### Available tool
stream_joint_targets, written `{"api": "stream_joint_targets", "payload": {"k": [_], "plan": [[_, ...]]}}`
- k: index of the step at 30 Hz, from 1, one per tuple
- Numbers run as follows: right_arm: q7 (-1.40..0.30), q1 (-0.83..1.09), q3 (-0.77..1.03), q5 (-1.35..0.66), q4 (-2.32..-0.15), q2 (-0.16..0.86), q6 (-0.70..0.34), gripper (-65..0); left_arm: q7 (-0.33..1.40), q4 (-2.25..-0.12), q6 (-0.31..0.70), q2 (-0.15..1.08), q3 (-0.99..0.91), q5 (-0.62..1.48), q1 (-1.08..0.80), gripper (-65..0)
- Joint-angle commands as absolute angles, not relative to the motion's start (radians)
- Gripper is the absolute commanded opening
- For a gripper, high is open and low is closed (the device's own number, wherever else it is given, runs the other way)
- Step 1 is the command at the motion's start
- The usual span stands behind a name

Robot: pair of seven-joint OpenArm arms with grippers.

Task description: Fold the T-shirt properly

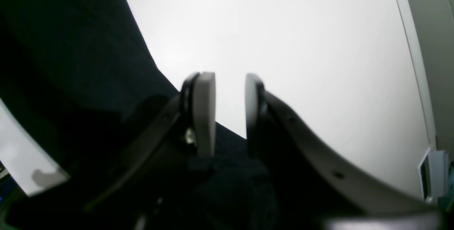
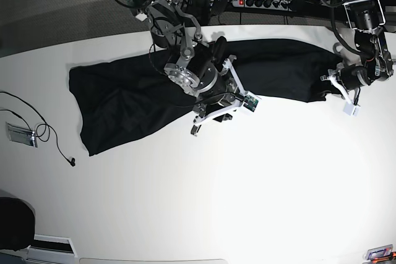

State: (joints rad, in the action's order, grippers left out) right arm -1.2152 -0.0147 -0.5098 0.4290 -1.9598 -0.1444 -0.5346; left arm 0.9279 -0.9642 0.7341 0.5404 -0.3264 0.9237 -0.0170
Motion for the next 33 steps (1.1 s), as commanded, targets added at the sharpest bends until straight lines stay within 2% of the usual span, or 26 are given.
{"api": "stream_joint_targets", "payload": {"k": [1,9,13,20,33], "plan": [[-1.199,-0.031,-0.512,0.430,-1.977,-0.157,-0.533,-51.1,1.053,-0.949,0.698,0.527,-0.315,0.768,-0.042,-65.0],[-1.199,-0.031,-0.515,0.430,-1.977,-0.157,-0.533,-51.1,1.024,-0.949,0.698,0.558,-0.372,0.769,0.024,-65.0],[-1.198,-0.031,-0.518,0.429,-1.977,-0.157,-0.533,-51.1,1.007,-0.949,0.590,0.558,-0.437,0.768,0.085,-65.0],[-1.173,-0.031,-0.518,0.427,-1.979,-0.157,-0.533,-51.1,0.997,-0.947,0.515,0.567,-0.441,0.768,0.174,-65.0],[-1.171,-0.031,-0.513,0.409,-1.979,-0.157,-0.533,-51.1,1.001,-0.947,0.509,0.691,-0.533,0.769,0.188,-65.0]]}}
